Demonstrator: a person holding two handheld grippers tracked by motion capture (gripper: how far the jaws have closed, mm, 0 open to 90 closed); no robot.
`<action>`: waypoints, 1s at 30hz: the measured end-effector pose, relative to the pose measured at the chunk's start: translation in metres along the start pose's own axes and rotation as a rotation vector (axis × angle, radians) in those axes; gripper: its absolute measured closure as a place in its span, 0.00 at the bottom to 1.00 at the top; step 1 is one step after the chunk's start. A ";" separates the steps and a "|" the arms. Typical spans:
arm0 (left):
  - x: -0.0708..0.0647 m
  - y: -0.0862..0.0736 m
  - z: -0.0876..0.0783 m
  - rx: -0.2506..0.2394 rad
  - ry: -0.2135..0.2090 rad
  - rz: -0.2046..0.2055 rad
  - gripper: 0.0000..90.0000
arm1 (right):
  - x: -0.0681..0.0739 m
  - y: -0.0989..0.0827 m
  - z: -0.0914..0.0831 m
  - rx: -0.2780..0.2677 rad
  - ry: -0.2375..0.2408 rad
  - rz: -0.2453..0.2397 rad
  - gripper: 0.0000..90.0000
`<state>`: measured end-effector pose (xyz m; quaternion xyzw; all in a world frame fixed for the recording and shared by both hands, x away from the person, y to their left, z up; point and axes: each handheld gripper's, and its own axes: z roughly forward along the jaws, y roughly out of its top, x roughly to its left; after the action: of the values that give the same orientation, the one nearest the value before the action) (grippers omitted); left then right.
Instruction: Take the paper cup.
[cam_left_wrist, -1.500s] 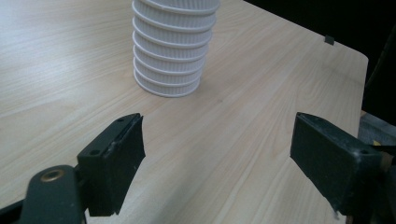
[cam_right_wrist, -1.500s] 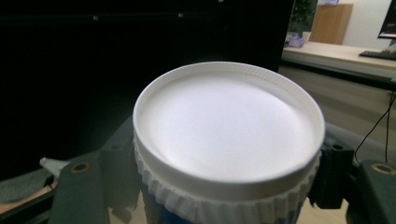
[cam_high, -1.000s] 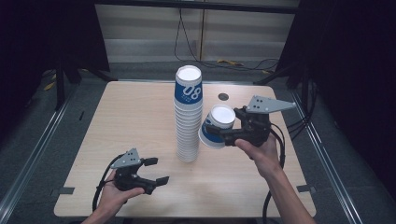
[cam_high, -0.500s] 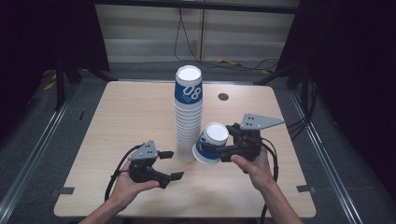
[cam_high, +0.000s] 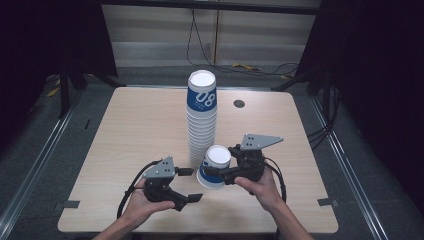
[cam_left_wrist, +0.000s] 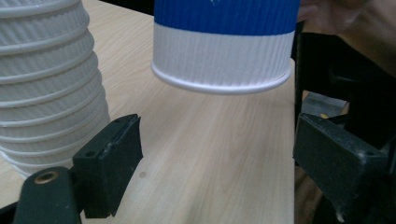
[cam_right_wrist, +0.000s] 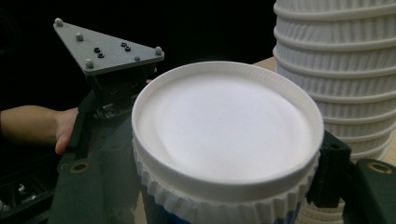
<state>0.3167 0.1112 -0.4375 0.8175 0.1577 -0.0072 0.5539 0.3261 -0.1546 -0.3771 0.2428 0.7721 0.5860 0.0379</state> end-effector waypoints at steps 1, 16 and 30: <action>0.000 0.000 0.000 -0.003 0.005 -0.007 0.17 | 0.000 -0.001 0.001 0.001 0.002 0.005 0.32; 0.001 -0.002 0.000 -0.002 -0.015 -0.022 0.17 | -0.001 -0.017 0.018 -0.022 0.078 0.052 0.32; 0.003 0.003 -0.003 -0.042 -0.041 -0.022 0.16 | 0.004 -0.020 0.027 -0.059 0.115 0.054 0.32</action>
<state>0.3196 0.1136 -0.4339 0.8034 0.1553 -0.0269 0.5742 0.3253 -0.1327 -0.4034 0.2283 0.7486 0.6223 -0.0152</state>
